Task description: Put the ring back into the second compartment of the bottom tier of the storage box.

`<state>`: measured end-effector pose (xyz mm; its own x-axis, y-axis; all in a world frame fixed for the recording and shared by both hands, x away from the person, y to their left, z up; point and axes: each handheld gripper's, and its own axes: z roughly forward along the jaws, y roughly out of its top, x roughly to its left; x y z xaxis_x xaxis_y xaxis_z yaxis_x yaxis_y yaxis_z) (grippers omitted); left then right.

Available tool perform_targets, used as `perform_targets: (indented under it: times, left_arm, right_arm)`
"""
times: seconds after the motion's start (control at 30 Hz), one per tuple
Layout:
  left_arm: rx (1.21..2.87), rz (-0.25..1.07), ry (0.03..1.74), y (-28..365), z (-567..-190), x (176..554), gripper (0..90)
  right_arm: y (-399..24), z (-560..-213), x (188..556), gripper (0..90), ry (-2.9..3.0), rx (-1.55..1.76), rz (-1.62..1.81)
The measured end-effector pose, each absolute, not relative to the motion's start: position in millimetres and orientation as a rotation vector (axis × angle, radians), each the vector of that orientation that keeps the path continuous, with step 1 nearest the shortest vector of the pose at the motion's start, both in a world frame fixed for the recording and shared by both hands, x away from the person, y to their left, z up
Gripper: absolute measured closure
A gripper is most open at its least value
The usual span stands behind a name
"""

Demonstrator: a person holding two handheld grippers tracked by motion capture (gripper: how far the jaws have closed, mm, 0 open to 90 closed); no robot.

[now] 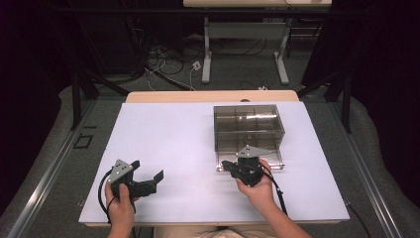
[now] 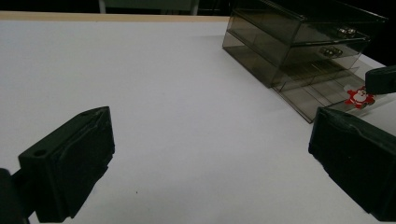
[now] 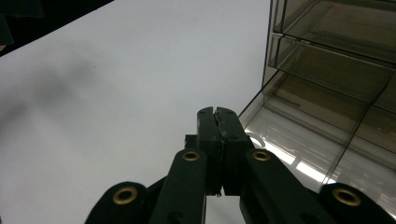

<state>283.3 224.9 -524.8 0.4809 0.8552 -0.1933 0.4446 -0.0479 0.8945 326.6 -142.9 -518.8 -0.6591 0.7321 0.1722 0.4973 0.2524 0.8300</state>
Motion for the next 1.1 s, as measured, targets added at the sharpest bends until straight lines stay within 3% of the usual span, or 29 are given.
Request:
perform_targets:
  times: [1.1]
  left_arm:
    - [1.675,0.49,1.127,225,-525,283,0.6]
  right_arm:
    - [-172,-507,336,89.5,2.168,1.221,1.369]
